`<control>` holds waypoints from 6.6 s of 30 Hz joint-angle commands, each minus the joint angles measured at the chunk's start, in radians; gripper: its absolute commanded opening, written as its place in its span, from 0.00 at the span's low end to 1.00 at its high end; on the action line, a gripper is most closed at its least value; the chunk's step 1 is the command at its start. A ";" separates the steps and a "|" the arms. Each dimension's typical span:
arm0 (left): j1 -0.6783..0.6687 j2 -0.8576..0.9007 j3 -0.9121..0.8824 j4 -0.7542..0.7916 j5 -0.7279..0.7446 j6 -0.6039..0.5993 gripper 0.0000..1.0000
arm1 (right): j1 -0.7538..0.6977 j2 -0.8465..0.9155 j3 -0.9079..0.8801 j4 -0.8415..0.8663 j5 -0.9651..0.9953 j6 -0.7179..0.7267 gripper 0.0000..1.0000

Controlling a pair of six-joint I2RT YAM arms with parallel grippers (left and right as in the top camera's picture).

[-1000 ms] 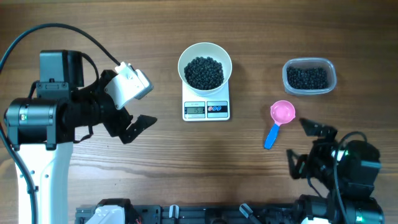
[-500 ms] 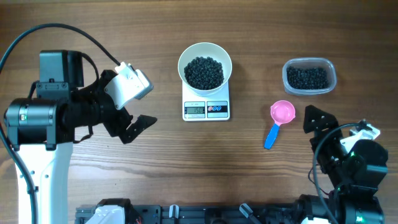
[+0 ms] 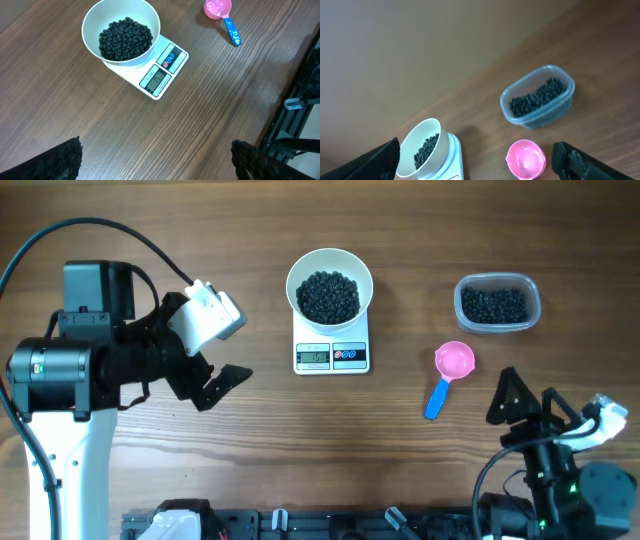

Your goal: Scoop item into bowl and weigh 150g on scale

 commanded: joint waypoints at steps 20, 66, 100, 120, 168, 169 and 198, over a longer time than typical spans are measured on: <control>0.007 -0.003 0.013 -0.001 0.000 0.016 1.00 | 0.138 -0.145 -0.187 0.196 0.148 -0.150 1.00; 0.007 -0.003 0.013 -0.001 0.000 0.016 1.00 | 0.161 -0.146 -0.515 0.723 0.092 -0.540 1.00; 0.007 -0.003 0.013 -0.001 0.000 0.016 1.00 | 0.160 -0.146 -0.599 0.671 0.074 -0.566 1.00; 0.007 -0.003 0.013 -0.001 0.000 0.016 1.00 | 0.161 -0.146 -0.599 0.671 0.066 -0.620 1.00; 0.007 -0.003 0.013 -0.001 0.000 0.016 1.00 | 0.161 -0.145 -0.599 0.671 0.066 -0.619 1.00; 0.007 -0.003 0.013 -0.001 0.000 0.016 1.00 | 0.160 -0.145 -0.599 0.671 0.066 -0.619 1.00; 0.007 -0.003 0.013 -0.001 0.000 0.016 1.00 | 0.160 -0.145 -0.599 0.672 0.066 -0.619 1.00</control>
